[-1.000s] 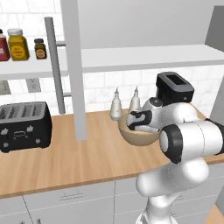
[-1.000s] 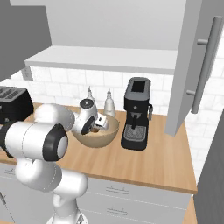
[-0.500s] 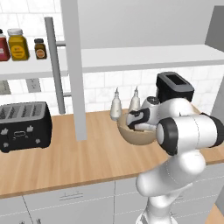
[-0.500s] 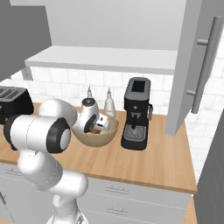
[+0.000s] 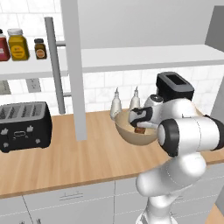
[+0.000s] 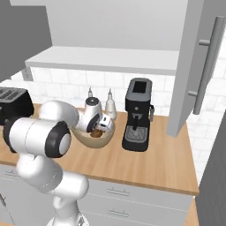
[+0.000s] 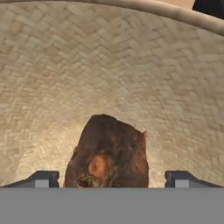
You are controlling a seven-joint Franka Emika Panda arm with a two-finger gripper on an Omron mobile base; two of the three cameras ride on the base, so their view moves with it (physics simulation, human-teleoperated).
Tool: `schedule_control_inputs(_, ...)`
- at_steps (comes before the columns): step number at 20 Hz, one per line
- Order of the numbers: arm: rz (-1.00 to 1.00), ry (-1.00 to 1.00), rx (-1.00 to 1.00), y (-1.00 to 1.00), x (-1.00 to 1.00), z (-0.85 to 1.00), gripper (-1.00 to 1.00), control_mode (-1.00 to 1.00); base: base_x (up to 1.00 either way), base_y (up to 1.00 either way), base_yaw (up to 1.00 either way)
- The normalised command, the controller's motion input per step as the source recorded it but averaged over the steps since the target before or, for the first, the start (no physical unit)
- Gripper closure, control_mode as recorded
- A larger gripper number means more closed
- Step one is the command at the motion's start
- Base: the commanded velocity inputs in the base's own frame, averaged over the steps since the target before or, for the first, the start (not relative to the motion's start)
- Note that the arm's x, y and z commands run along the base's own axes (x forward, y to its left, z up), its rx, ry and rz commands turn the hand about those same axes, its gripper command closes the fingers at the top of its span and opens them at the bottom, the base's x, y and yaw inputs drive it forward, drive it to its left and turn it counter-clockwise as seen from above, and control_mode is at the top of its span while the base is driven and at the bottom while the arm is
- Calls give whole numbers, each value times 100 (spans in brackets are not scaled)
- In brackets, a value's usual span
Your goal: Open the cabinet, pick up the bread from the cabinet and place it in the basket. Then move the basket to the dining counter.
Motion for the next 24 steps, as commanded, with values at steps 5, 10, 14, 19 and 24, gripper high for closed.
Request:
schedule_control_inputs(5,2,-9,0,8,-57,64,-100,-100,0,0,0)
schedule_control_inputs(10,4,-13,-1,53,-51,100,-100,-100,0,0,0)
schedule_control_inputs(14,11,-7,-2,43,-99,40,-100,-100,0,0,0)
schedule_control_inputs(19,18,0,-7,35,-17,0,-100,-100,0,0,0)
schedule_control_inputs(24,24,0,-17,15,0,10,-100,-100,0,0,0)
